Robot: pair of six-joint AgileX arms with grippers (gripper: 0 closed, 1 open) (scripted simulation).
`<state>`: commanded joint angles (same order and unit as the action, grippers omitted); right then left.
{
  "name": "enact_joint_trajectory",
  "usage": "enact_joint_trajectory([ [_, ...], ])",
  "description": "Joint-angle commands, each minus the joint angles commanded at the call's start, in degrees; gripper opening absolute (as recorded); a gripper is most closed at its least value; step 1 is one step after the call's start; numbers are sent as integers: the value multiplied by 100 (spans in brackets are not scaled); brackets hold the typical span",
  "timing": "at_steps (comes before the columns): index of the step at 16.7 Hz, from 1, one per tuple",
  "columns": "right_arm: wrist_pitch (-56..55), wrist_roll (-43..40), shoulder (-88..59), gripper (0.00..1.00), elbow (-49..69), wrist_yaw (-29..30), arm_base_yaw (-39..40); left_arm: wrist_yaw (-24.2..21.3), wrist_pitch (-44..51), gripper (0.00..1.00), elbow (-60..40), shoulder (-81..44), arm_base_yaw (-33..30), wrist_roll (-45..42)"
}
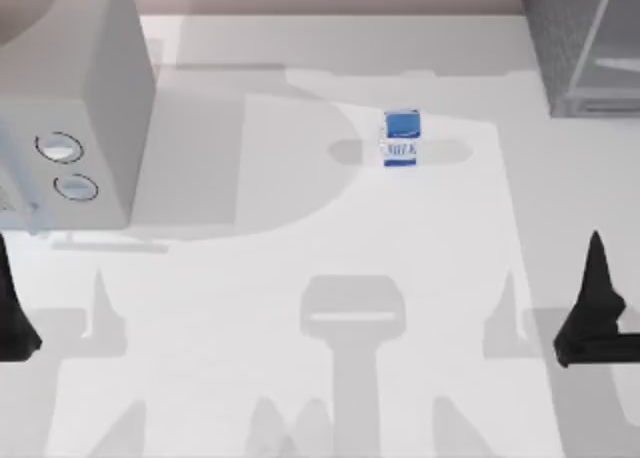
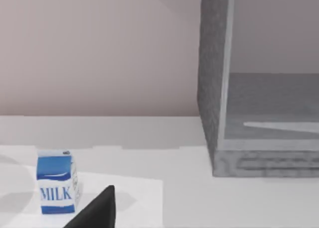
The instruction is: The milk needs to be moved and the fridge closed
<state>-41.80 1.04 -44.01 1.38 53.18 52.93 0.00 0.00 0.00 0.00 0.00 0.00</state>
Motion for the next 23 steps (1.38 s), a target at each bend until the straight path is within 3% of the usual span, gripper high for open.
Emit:
enact_joint_trajectory([
  [9, -491, -16, -842, 100, 594, -177, -70, 0, 0, 100, 0, 0, 0, 0],
  [23, -3274, -107, -7422, 100, 4230, -1349, -1118, 0, 0, 100, 0, 0, 0, 0],
])
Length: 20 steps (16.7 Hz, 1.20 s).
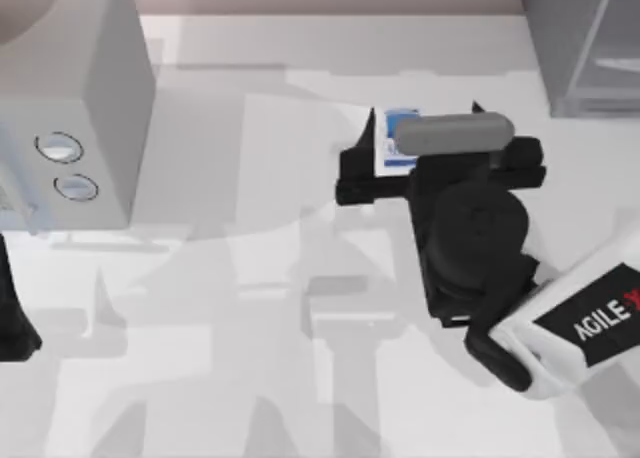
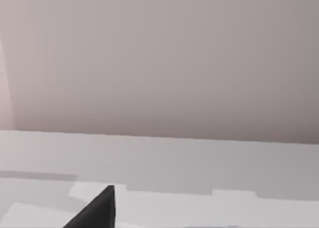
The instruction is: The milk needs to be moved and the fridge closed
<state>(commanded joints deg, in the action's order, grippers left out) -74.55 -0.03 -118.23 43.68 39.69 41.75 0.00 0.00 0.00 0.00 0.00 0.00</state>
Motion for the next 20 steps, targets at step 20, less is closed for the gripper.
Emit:
enact_joint_trajectory([
  [20, -412, 65, -2569, 100, 2125, -844, -796, 0, 0, 100, 0, 0, 0, 0],
])
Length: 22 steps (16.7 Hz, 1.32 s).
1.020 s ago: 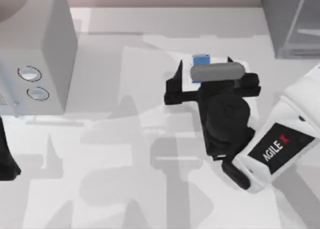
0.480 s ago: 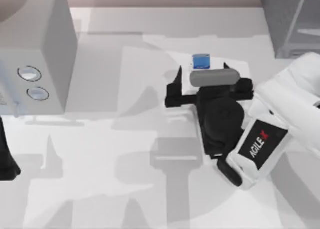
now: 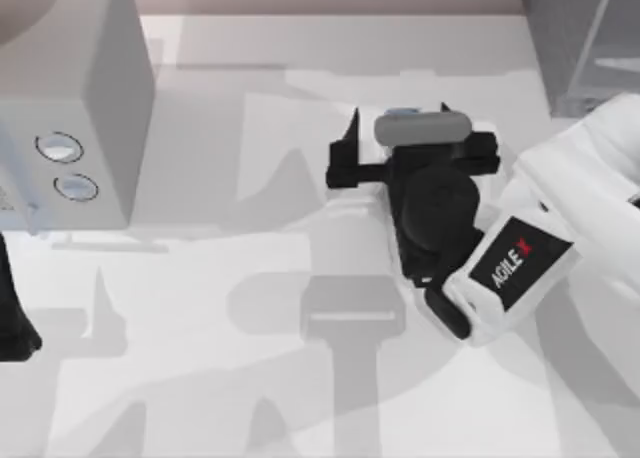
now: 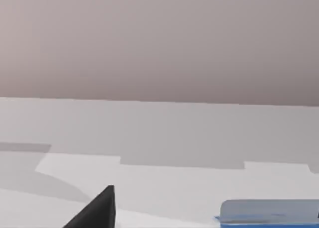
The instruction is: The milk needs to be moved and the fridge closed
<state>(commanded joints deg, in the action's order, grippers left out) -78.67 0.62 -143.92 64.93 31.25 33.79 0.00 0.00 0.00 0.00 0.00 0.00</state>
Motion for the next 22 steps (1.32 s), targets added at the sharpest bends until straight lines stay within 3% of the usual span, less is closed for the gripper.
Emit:
enact_joint_trajectory([
  [6, 132, -1, -59, 100, 193, -66, -67, 0, 0, 100, 0, 0, 0, 0],
  [19, 132, -1, -59, 2, 193, -66, -67, 0, 0, 100, 0, 0, 0, 0],
  [22, 132, -1, -59, 0, 193, -66, -67, 0, 0, 100, 0, 0, 0, 0],
])
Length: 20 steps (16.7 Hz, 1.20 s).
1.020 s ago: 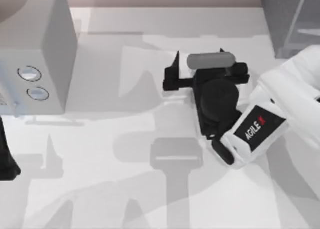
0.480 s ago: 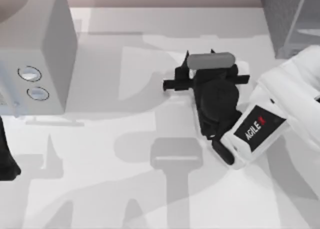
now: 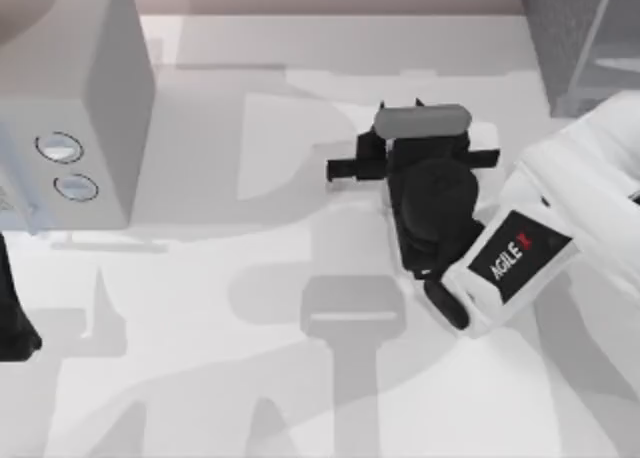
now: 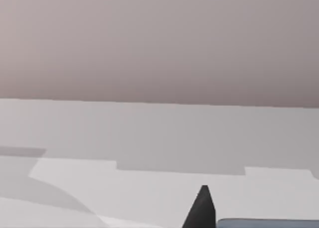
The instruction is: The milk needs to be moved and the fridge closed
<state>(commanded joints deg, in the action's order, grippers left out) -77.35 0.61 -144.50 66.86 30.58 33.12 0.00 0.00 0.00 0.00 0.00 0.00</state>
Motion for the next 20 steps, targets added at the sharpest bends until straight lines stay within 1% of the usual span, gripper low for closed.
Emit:
enact_joint_trajectory([
  [7, 14, 5, 36, 0, -11, 2, 12, 0, 0, 100, 0, 0, 0, 0],
  [13, 423, 11, 579, 0, -156, -3, 16, 0, 0, 100, 0, 0, 0, 0],
  [17, 422, 21, 579, 0, -139, -5, 14, 0, 0, 100, 0, 0, 0, 0],
  [20, 488, 22, 770, 0, -324, -203, -81, 0, 0, 100, 0, 0, 0, 0],
])
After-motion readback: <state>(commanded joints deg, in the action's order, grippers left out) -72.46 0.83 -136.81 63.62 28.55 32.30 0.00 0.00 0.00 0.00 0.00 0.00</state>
